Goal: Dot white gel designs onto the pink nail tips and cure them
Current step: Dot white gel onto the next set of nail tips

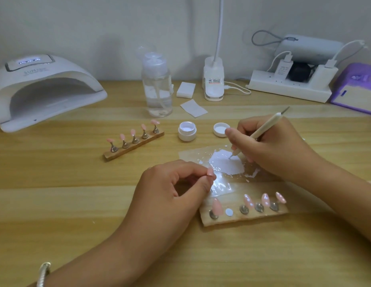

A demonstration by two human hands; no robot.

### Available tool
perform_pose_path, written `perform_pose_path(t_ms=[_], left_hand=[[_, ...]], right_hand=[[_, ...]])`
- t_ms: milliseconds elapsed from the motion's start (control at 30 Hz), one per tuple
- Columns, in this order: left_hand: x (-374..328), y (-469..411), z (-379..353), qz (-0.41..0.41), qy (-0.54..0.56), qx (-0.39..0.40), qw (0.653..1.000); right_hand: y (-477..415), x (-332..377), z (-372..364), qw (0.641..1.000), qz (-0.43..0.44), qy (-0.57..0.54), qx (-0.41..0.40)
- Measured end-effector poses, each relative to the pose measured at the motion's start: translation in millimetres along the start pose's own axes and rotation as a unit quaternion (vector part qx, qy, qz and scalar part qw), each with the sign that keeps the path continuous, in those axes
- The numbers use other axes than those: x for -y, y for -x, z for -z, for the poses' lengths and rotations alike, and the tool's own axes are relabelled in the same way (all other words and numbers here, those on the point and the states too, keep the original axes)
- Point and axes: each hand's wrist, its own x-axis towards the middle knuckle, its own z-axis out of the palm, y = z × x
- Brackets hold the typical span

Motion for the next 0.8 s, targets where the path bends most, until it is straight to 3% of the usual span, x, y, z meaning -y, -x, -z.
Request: perform_pose_path(t_ms=[133,233,433,600,800], left_hand=[[-1.0,-0.3,-1.1,-0.005,-0.01,-0.004,1.0],[-1.1,0.2,-0.1,-0.006,-0.011,-0.015,1.0],[-1.4,1.2,1.4,-0.018,-0.004,-0.026,0.999],[-9.2,3.1,2.8,-0.056,0.027,-0.052,0.997],[-12.4,5.5,2.6,-0.094,-0.004,-0.051,0.994]], right_hand=[[1.5,1.7,-0.7,0.999,-0.011,-0.015,0.035],[1.7,1.7,-0.4,1.0,0.0,0.004,-0.003],[5.1,4.5,0.8,1.0,-0.007,-0.014,0.009],[10.0,26.0,7.4,0.984,0.039,-0.169,-0.049],[25.3,54.8,-2.4,0.96,0.079,-0.257,-0.075]])
